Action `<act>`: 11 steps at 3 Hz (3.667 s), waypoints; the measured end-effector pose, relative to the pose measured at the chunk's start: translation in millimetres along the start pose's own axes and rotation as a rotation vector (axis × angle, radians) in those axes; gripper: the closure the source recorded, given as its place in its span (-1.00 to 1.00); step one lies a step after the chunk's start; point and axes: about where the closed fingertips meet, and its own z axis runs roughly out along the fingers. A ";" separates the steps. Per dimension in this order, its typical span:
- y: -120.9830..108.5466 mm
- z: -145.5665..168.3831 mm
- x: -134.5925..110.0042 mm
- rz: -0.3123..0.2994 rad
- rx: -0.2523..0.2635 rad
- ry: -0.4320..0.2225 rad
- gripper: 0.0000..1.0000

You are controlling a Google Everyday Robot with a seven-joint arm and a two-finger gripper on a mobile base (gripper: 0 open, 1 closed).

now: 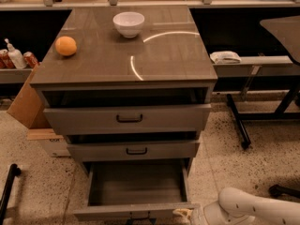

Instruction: Close bottom drawer

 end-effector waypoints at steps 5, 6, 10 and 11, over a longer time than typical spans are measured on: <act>-69.6 79.1 97.9 0.171 0.102 0.006 1.00; -90.4 88.7 111.6 0.203 0.165 0.004 1.00; -140.8 94.4 117.4 0.201 0.319 -0.011 1.00; -167.6 94.3 117.4 0.158 0.353 -0.050 1.00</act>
Offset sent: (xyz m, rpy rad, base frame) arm 0.0124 -0.0123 -0.0785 -0.0257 0.0554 -0.0680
